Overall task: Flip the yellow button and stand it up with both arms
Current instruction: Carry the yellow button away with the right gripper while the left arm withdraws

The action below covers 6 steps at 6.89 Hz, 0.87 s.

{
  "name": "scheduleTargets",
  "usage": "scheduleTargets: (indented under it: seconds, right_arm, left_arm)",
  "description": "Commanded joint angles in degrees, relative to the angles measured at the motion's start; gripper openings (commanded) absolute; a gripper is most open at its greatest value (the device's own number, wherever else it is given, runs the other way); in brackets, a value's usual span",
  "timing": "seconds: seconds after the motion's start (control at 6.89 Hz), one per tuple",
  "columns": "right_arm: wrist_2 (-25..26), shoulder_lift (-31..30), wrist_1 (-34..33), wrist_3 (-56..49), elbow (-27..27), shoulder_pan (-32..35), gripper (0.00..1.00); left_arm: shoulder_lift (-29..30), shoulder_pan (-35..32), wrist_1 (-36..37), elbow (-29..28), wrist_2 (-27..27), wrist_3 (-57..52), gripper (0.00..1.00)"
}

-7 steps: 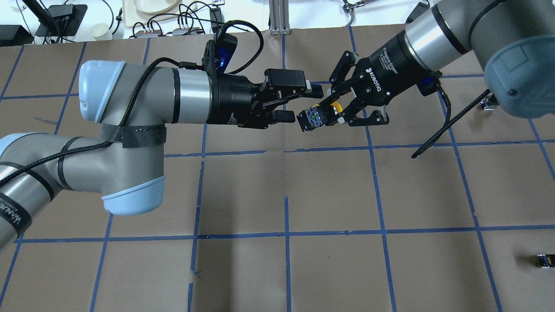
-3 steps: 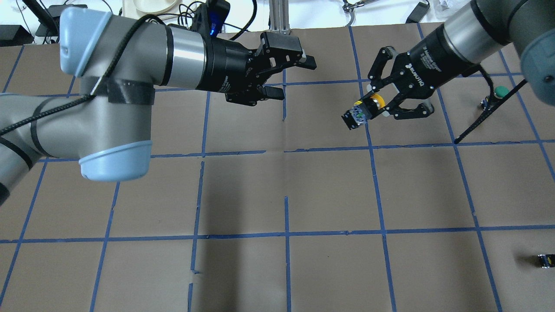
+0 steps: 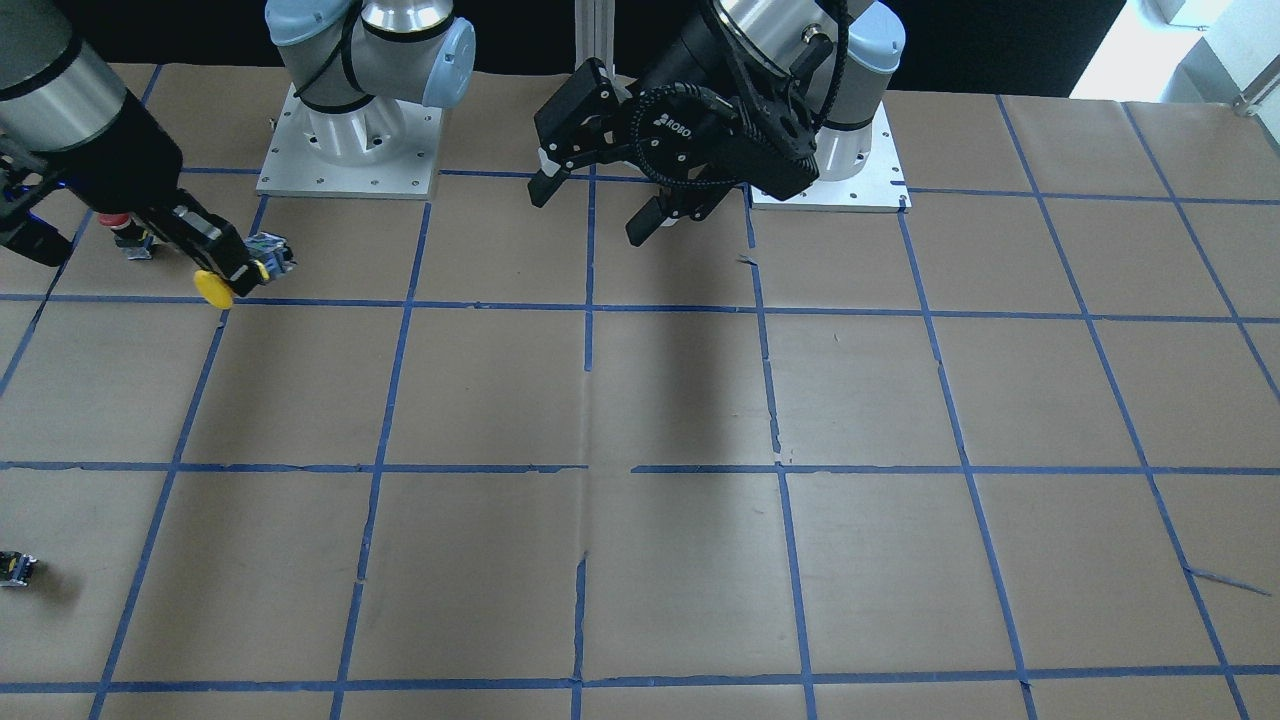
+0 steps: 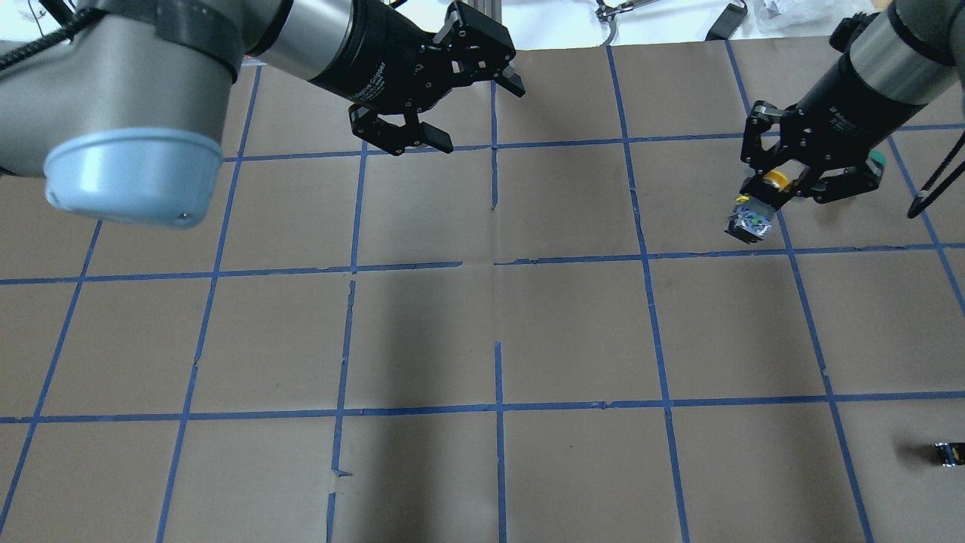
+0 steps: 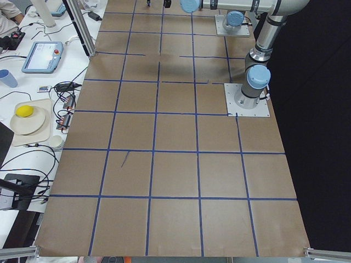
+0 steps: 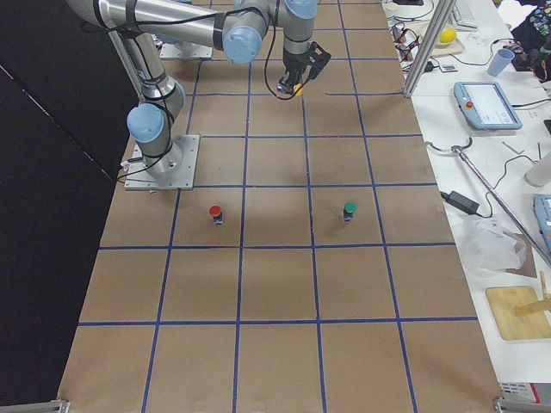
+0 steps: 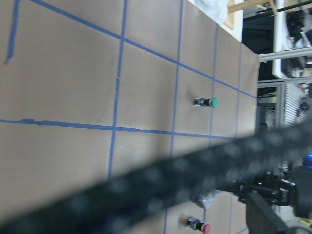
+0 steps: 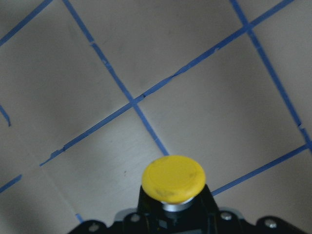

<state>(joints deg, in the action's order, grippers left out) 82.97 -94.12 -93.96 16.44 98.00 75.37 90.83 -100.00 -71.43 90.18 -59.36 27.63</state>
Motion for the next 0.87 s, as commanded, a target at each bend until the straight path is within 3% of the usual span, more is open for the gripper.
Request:
scheduleTargets:
  seconds: [0.0, 0.15, 0.29, 0.58, 0.73]
  right_arm:
    - [3.7, -4.7, -2.5, -14.5, 0.5, -6.8, 0.0]
    - [3.6, -5.5, -4.7, -18.2, 2.0, -9.9, 0.0]
    - [3.7, -5.3, -13.1, -26.6, 4.6, -12.5, 0.0]
    - [2.6, -5.1, -27.1, -37.8, 11.7, -18.8, 0.0]
    - [2.1, -4.6, -31.2, -40.7, 13.1, -19.7, 0.0]
  left_arm:
    - [-2.7, 0.1, -10.9, -2.1, -15.0, -3.1, 0.99]
    - [-3.8, 0.2, -16.5, -2.0, -20.6, -9.6, 0.99]
    - [-4.4, 0.6, -20.1, -2.5, -24.7, -15.2, 0.99]
    - [-4.4, 5.0, -22.4, -3.8, -26.9, -30.3, 1.0]
    - [-3.0, 7.8, -21.9, -4.2, -26.8, -30.4, 1.0]
